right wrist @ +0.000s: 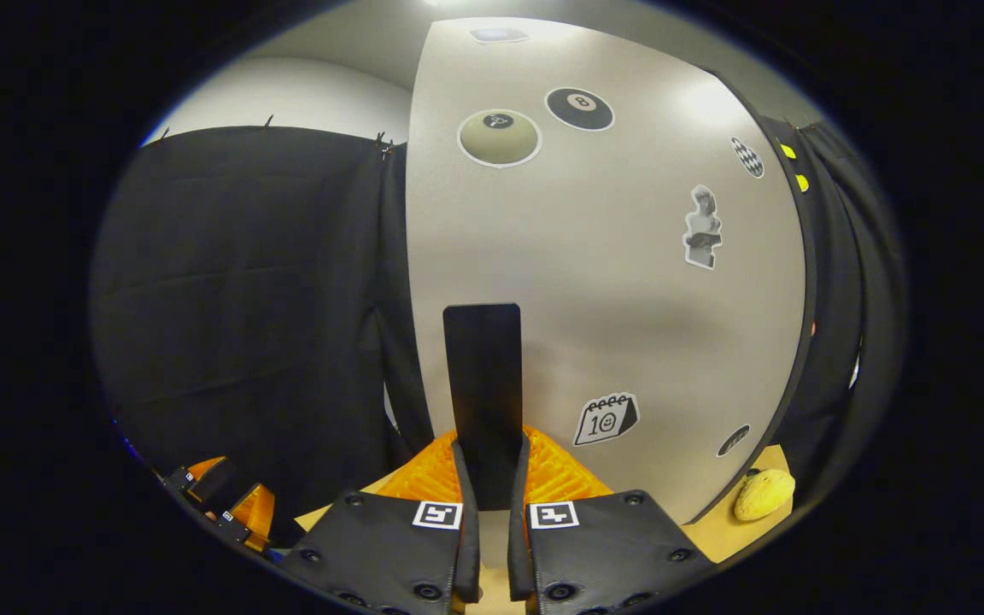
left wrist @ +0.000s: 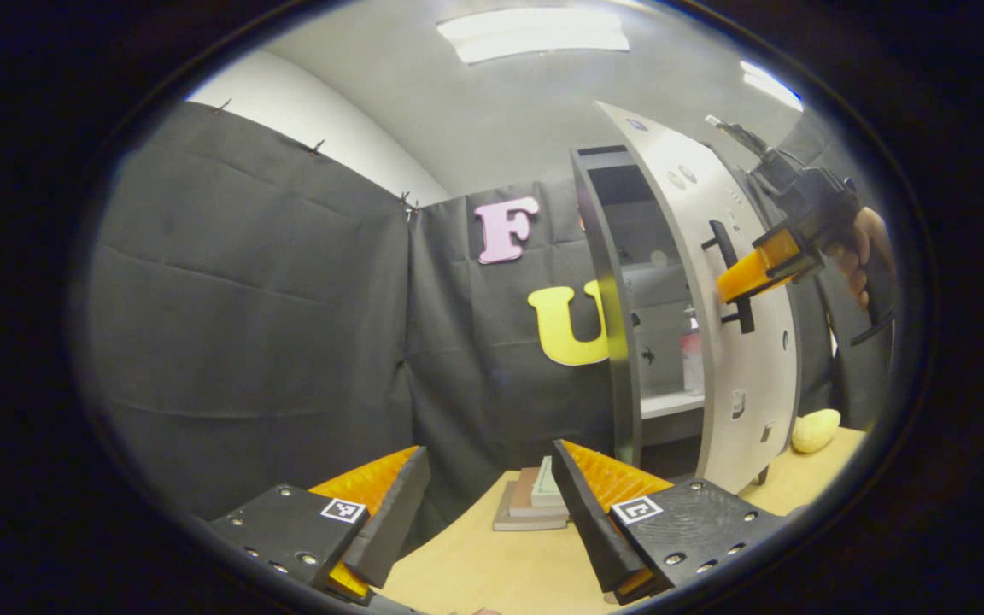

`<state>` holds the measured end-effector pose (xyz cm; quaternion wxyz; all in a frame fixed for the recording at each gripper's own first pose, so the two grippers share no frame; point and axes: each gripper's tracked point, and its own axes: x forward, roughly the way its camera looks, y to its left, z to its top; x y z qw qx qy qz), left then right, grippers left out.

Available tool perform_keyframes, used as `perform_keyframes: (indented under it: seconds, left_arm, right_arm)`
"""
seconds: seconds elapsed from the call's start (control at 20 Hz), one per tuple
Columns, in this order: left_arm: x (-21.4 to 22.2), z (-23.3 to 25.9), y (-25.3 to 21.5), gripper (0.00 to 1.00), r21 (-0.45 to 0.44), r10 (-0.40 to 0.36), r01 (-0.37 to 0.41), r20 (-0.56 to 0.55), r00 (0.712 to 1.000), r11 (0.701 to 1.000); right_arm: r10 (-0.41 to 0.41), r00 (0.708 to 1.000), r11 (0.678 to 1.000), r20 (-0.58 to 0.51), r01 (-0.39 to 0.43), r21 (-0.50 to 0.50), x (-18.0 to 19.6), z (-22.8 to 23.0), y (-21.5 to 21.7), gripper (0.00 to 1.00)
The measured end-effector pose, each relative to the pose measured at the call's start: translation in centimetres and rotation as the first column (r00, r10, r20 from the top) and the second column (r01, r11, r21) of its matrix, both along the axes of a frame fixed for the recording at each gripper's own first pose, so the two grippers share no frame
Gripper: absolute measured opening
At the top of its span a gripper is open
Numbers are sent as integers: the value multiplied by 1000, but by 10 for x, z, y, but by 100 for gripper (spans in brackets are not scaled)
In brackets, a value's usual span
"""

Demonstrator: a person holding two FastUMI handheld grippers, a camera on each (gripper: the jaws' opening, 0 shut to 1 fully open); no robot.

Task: Open the cabinet door with the right hand, grasp the bottle in the cabinet with the left hand and place it on the coaster, then close the cabinet door with the right hand.

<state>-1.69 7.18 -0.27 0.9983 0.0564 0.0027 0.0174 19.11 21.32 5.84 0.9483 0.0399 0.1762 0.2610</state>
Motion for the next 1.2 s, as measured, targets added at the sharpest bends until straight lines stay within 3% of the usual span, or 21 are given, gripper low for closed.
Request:
perform_keyframes:
  seconds: [0.7,1.2]
  left_arm:
    - [20,-3,-96,87,17,-65,66,-26,998,998]
    - [33,0,-184,87,-14,-164,164,-12,986,986]
  right_arm:
    - [193,981,979,-15,-192,66,3,0,-13,15]
    - [246,969,968,-17,-245,60,0,-2,-30,14]
